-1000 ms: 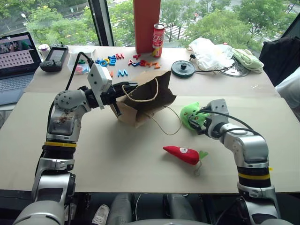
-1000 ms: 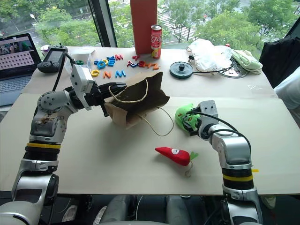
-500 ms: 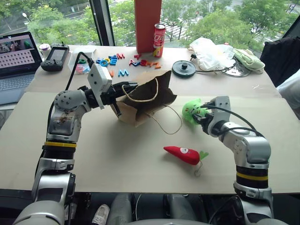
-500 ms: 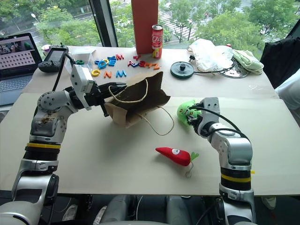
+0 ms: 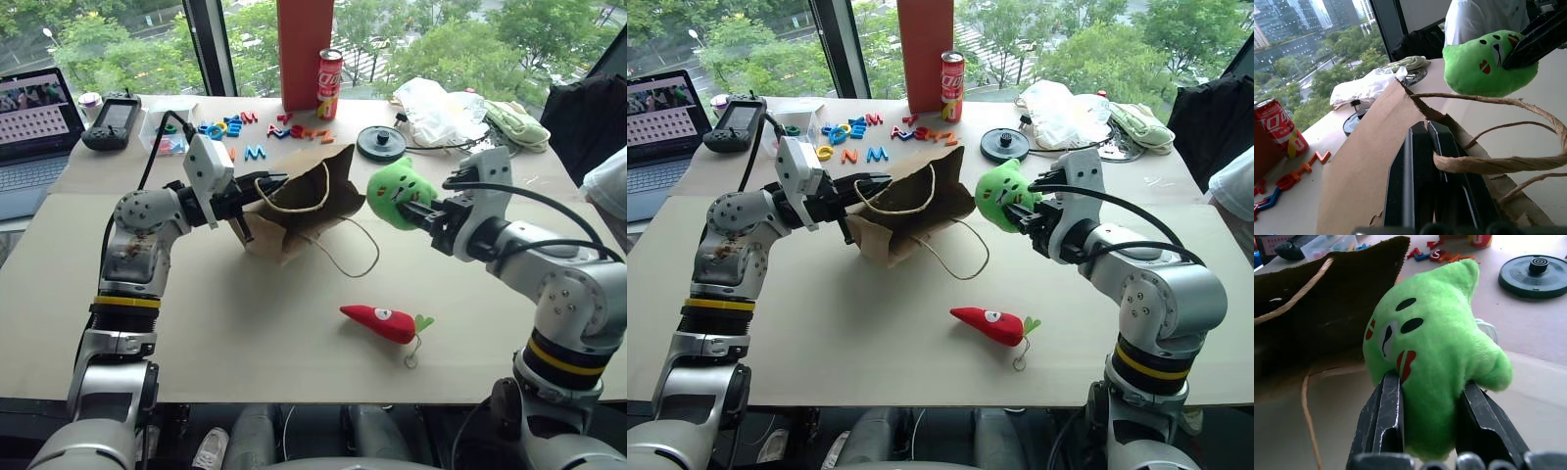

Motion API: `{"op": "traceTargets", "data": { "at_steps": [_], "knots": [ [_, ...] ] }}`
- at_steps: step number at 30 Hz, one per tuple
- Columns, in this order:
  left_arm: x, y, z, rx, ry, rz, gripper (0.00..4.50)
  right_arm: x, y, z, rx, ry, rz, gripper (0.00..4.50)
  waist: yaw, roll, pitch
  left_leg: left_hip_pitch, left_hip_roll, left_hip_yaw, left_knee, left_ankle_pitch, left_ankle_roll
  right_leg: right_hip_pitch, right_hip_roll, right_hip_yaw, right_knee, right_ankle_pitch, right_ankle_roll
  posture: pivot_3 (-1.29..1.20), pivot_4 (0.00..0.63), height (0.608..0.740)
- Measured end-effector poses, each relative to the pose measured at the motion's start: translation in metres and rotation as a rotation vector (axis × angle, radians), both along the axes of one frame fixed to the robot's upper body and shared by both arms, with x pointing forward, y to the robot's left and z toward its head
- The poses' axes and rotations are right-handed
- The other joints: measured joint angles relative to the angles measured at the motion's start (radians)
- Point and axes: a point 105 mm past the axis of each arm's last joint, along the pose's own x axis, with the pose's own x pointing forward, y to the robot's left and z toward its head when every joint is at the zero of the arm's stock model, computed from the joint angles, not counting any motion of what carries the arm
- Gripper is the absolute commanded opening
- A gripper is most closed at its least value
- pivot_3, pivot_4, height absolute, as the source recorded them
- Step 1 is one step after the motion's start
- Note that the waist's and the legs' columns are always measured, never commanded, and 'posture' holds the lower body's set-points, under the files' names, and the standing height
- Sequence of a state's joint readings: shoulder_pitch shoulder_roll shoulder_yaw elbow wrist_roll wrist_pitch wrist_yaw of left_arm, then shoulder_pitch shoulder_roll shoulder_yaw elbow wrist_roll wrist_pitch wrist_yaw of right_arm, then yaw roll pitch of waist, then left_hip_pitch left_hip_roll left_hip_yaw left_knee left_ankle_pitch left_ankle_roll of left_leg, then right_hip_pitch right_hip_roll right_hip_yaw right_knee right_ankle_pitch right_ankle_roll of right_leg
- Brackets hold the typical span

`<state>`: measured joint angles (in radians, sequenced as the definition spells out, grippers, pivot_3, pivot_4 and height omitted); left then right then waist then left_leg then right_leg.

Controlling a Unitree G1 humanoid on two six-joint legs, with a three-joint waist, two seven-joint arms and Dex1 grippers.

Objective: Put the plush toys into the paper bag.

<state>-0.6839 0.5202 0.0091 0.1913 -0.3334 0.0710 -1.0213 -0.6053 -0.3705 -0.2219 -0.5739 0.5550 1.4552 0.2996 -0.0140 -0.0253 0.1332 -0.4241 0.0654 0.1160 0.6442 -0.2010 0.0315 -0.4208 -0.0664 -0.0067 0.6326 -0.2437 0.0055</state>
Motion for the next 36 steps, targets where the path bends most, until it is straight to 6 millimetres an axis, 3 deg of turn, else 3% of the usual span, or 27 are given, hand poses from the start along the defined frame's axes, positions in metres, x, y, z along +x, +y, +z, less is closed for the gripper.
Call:
{"op": "traceTargets", "data": {
  "at_steps": [7,11,15,22,25,31,36],
  "knots": [
    [-0.001,-0.003,0.002,0.0,-0.006,-0.01,0.0,0.008,0.033,-0.007,-0.027,0.042,0.039,1.37,0.001,0.0,0.0,0.0,-0.001,0.0,0.0,0.0,0.0,0.0,0.0,0.0,0.0,0.0,0.0,0.0,0.15,0.739],
    [-0.005,-0.011,0.001,0.012,-0.01,-0.051,0.0,0.025,0.065,-0.009,-0.032,0.068,0.061,1.37,-0.001,0.0,0.0,-0.001,0.0,0.001,0.0,0.0,0.0,-0.001,0.0,0.0,0.0,0.0,0.0,0.0,0.15,0.739],
    [-0.007,-0.016,0.0,0.021,-0.009,-0.076,0.0,0.045,0.085,-0.006,-0.025,0.061,0.039,1.37,-0.001,0.0,0.0,-0.001,0.0,0.002,0.0,0.0,0.0,-0.001,0.0,-0.001,0.0,0.0,0.0,0.0,0.15,0.739],
    [-0.008,-0.017,0.0,0.025,-0.009,-0.087,0.0,0.076,0.085,-0.013,0.029,0.063,-0.103,1.37,0.002,0.0,0.0,-0.003,-0.001,0.004,0.0,0.0,0.0,0.0,-0.001,-0.003,0.002,0.0,0.0,0.0,0.15,0.739],
    [-0.008,-0.017,-0.001,0.026,-0.009,-0.089,0.0,0.078,0.085,-0.011,0.072,0.061,-0.116,2.06,-0.001,0.0,0.0,-0.004,-0.001,0.004,0.0,0.0,0.0,-0.002,-0.001,-0.002,0.006,0.0,0.0,0.0,0.15,0.739],
    [-0.009,-0.018,-0.001,0.028,-0.008,-0.094,0.0,0.078,0.085,-0.007,0.124,0.067,-0.108,4.11,-0.004,0.001,0.0,-0.004,0.0,0.003,0.0,0.0,0.0,-0.002,0.0,-0.003,0.007,0.0,0.0,0.0,0.15,0.739],
    [-0.009,-0.017,-0.001,0.028,-0.008,-0.092,0.0,0.07,0.087,0.004,0.142,0.043,-0.05,4.11,-0.004,0.001,0.0,-0.004,0.0,0.002,0.0,0.0,0.0,-0.002,0.0,-0.003,0.007,0.0,0.0,0.0,0.15,0.739]
  ]
}}
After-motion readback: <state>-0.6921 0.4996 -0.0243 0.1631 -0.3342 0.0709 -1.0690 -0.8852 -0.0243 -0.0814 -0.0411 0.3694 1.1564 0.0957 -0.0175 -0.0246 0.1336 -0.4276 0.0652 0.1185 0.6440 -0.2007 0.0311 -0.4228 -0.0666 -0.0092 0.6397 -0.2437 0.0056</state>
